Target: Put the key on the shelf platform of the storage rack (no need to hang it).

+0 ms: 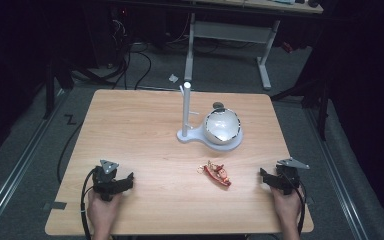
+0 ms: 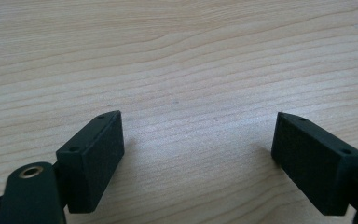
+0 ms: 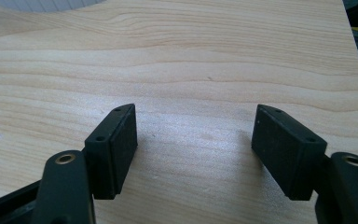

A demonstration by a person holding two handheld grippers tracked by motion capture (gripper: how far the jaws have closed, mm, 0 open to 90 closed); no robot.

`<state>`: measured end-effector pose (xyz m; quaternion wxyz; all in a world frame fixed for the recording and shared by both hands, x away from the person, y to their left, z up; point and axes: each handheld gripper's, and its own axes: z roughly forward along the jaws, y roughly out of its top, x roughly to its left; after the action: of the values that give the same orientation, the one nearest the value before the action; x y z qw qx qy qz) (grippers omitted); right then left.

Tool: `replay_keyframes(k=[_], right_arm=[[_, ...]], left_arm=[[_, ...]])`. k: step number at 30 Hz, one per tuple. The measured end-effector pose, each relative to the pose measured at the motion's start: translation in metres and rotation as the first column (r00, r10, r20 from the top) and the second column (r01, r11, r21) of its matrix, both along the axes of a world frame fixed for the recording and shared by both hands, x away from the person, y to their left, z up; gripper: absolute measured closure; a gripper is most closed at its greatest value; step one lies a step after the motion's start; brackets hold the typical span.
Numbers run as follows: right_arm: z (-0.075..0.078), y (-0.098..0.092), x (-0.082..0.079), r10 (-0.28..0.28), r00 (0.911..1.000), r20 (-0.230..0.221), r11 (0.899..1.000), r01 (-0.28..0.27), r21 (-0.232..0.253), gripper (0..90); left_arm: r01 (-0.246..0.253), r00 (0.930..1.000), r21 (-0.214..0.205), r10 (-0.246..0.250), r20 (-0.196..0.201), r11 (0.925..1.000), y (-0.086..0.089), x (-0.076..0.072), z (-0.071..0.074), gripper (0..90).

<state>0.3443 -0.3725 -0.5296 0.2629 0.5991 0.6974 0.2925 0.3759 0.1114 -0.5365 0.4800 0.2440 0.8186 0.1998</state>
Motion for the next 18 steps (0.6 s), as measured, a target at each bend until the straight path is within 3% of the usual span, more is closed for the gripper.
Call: replay_keyframes(k=[18], right_arm=[[0.0001, 0.0002, -0.0004, 0.006, 1.0, -0.001, 1.0, -0.006, 0.0, 31.7]], left_arm=[[-0.003, 1.0, -0.005, 0.003, -0.003, 1.0, -0.0002, 0.0001, 0.0003, 17.1]])
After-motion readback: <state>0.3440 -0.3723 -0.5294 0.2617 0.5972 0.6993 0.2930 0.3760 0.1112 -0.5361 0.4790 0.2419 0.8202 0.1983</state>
